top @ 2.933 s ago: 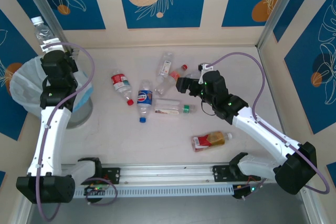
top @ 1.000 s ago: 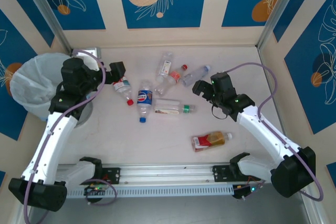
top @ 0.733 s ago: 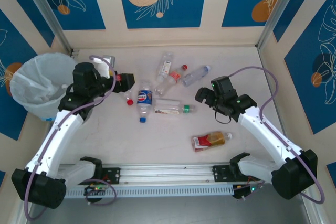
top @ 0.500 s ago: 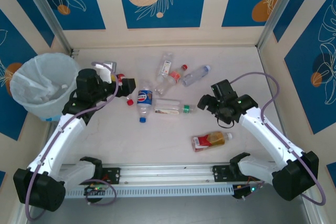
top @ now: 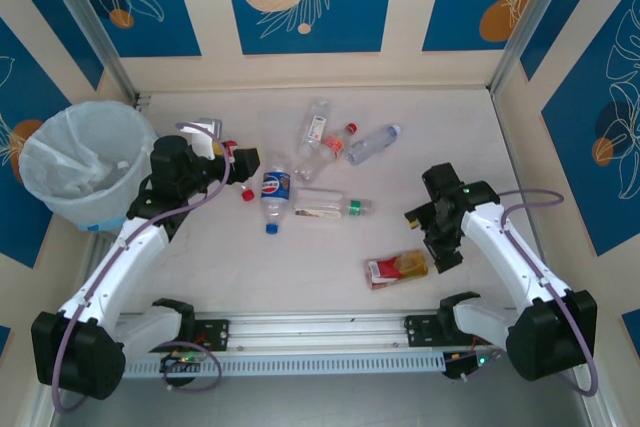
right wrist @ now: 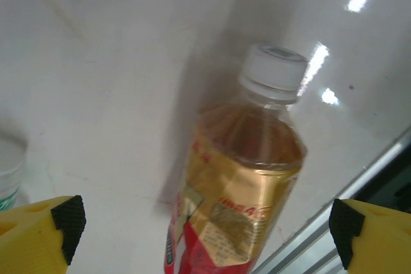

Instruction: Put the plastic bottles in the bin

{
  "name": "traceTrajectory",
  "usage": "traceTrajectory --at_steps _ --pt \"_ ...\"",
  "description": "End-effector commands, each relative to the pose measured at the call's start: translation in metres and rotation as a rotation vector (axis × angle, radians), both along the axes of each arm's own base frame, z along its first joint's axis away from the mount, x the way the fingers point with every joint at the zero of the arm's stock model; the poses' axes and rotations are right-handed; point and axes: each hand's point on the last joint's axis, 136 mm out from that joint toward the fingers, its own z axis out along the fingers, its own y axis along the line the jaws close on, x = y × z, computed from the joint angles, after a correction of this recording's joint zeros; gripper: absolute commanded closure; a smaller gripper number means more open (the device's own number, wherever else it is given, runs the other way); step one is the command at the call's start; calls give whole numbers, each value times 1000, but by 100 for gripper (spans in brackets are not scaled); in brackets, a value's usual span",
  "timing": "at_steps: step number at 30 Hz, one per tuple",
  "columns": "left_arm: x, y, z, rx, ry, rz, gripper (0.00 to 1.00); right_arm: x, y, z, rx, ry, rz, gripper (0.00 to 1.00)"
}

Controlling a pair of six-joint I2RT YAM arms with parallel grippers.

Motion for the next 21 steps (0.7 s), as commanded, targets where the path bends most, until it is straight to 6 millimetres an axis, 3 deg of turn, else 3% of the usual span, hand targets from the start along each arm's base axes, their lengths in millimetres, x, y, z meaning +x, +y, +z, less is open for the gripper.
traceTrajectory --at_steps 1,8,15,21 --pt "1 -1 -4 12 -14 5 1 -24 1 -11 50 84 -157 1" --pt "3 -7 -7 -20 6 -16 1 -19 -27 -27 -24 90 -187 7" --pt "6 -11 -12 -53 32 -21 1 -8 -12 -53 87 87 -204 13" --pt "11 -15 -13 -89 52 -28 1 -9 -21 -68 25 88 -181 17"
